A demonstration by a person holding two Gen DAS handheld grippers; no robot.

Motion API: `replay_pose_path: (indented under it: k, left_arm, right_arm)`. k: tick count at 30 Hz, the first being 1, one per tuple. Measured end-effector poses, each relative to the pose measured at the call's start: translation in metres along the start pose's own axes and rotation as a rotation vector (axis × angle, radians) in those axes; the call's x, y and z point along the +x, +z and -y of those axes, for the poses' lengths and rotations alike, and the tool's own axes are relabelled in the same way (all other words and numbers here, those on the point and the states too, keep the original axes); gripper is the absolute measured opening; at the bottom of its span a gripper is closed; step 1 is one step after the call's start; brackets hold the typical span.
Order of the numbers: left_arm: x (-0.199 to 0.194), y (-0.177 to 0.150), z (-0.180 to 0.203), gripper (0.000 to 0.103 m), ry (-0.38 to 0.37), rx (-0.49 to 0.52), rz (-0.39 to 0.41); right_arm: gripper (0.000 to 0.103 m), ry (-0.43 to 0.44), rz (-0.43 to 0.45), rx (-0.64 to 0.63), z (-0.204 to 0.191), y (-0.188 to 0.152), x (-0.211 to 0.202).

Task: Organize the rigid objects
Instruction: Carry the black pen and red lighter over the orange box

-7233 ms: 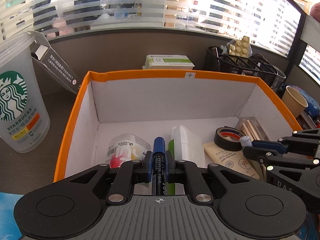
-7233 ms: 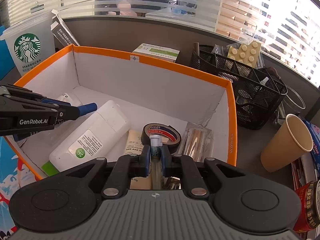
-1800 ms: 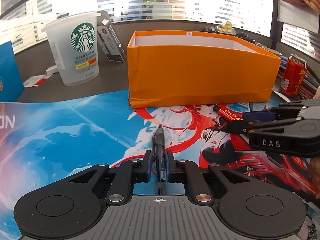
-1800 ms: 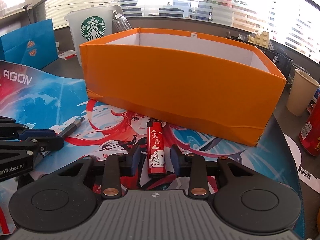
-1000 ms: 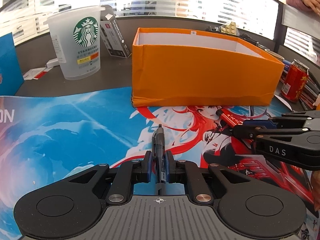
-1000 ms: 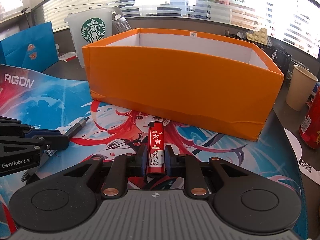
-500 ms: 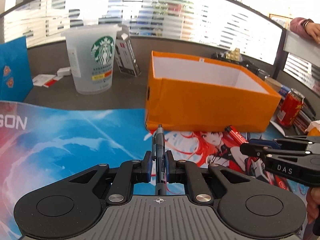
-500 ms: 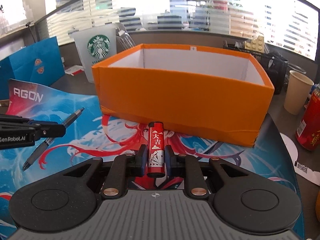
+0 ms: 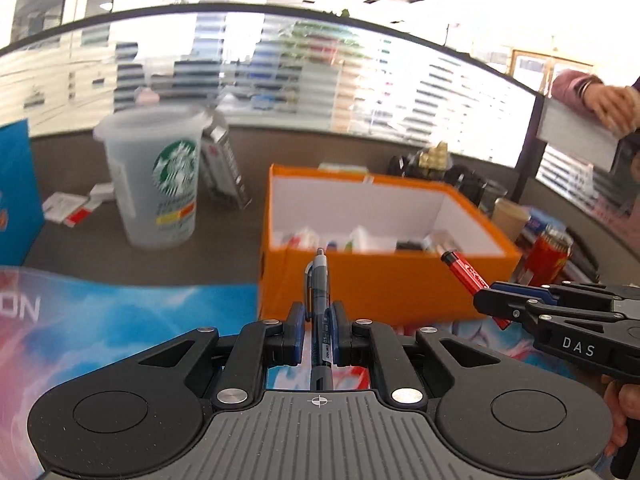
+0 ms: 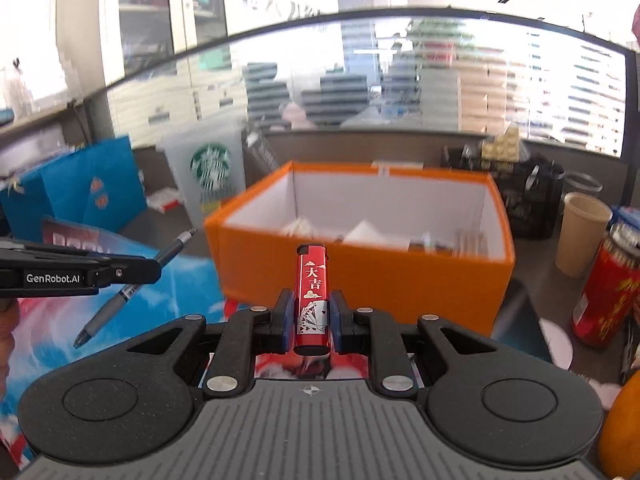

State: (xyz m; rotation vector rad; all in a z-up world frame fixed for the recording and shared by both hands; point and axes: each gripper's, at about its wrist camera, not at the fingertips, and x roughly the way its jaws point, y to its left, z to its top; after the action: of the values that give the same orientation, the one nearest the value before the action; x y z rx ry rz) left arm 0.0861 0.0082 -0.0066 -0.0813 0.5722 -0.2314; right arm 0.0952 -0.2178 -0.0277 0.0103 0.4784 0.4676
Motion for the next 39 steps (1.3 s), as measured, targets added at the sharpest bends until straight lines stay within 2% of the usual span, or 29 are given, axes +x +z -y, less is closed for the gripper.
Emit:
replay_pose_path:
  k: [4, 7, 13, 19, 26, 31, 39]
  left_arm:
    - [0.006, 0.026, 0.007, 0.011, -0.015, 0.009, 0.023]
    - [0.024, 0.049, 0.012, 0.011, -0.035, 0.003, 0.011]
    - [0.077, 0.075, 0.021, 0.011, -0.033, -0.014, -0.057]
    - [0.128, 0.074, 0.027, 0.011, -0.03, -0.017, -0.146]
    - [0.17, 0.077, 0.034, 0.011, -0.016, -0.014, -0.205]
    - [0.185, 0.075, 0.03, 0.011, -0.02, -0.04, -0.237]
    - [0.19, 0.075, 0.025, 0.011, -0.006, -0.053, -0.243]
  right_arm:
    - [0.017, -0.018, 0.041, 0.015, 0.012, 0.023, -0.001]
    - [0.017, -0.043, 0.061, 0.028, 0.025, 0.042, 0.005]
    - [0.017, -0.095, 0.021, 0.049, 0.054, 0.068, 0.038]
    - [0.017, -0.138, -0.057, 0.079, 0.084, 0.068, 0.075]
    - [0.017, -0.163, -0.134, 0.063, 0.094, 0.059, 0.107]
    - [0.017, -0.175, -0.159, 0.039, 0.093, 0.058, 0.118]
    - [0.017, -0.219, -0.192, -0.041, 0.084, 0.058, 0.128]
